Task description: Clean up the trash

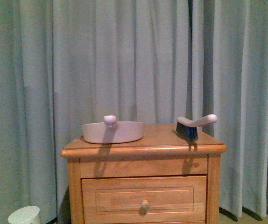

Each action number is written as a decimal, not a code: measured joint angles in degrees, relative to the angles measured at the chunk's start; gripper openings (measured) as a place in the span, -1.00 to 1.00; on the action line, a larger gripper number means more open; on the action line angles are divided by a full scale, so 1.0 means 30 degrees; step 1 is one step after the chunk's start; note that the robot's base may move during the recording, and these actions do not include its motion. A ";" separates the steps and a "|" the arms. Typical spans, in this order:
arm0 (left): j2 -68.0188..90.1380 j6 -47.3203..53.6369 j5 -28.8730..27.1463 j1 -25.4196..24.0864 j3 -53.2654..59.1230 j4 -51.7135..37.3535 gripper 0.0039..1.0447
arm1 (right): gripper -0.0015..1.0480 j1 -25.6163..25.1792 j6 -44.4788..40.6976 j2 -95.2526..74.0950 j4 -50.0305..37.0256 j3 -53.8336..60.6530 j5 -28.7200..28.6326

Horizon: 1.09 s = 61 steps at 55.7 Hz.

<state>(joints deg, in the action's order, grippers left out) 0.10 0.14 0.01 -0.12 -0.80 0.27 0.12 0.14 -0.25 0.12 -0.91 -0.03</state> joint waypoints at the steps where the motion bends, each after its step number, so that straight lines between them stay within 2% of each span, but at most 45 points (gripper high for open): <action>1: 0.0000 0.0000 -0.0007 0.0000 0.0000 0.0000 0.86 | 0.86 0.0000 0.0000 0.0000 0.0000 0.0000 0.0000; 61: 0.0000 0.0000 0.0000 0.0000 0.0000 0.0000 0.86 | 0.86 0.0000 0.0000 0.0000 0.0000 0.0000 0.0000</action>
<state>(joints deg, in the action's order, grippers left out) 0.10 0.14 0.01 -0.12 -0.80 0.27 0.12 0.14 -0.25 0.12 -0.91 -0.03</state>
